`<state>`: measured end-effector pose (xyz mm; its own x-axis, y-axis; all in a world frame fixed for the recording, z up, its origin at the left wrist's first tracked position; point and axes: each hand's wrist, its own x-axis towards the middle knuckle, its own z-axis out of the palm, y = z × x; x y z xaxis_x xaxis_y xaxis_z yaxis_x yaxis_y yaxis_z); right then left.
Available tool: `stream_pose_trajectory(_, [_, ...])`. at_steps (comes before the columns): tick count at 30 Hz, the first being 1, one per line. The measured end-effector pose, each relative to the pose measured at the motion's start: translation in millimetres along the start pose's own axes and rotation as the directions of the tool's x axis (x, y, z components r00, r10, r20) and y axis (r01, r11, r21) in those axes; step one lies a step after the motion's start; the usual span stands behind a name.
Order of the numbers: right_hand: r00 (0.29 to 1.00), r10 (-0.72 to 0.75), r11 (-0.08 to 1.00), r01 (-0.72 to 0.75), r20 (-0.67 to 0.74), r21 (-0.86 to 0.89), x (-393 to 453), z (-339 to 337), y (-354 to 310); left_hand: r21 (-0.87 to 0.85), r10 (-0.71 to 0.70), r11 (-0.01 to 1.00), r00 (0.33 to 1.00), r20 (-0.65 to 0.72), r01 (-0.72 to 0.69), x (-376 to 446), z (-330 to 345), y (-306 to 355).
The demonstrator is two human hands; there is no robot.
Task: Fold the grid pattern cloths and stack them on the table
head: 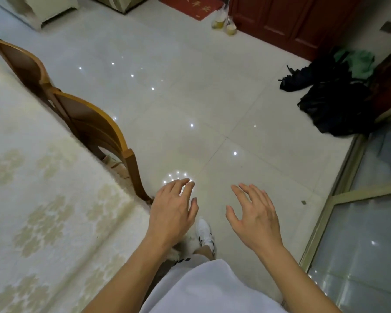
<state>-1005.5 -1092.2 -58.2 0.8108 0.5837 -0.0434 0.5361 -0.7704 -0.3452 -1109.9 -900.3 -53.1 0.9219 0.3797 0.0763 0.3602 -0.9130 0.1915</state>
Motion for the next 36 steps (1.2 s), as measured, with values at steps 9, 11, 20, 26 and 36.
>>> stream_pose_trajectory(9, [0.991,-0.130,0.990,0.130,0.010,-0.049,151,-26,-1,-0.042,-0.097,0.995,0.991,-0.093,0.093,119,-5,-22])
stream_pose_trajectory(11, [0.987,-0.158,0.986,0.158,0.013,-0.057,179,-28,-3,-0.036,-0.123,0.992,0.988,-0.097,0.120,138,-6,-27])
stream_pose_trajectory(20, [0.954,-0.298,0.954,0.299,0.042,-0.023,311,-27,-6,0.017,-0.255,0.966,0.965,-0.067,0.257,236,0,-53])
stream_pose_trajectory(26, [0.909,-0.414,0.910,0.414,0.034,0.030,441,-27,-4,0.066,-0.395,0.915,0.917,-0.050,0.398,337,3,-66])
stream_pose_trajectory(36, [0.794,-0.605,0.796,0.600,0.064,0.081,639,-59,-19,0.066,-0.623,0.773,0.775,-0.104,0.631,490,-19,-83])
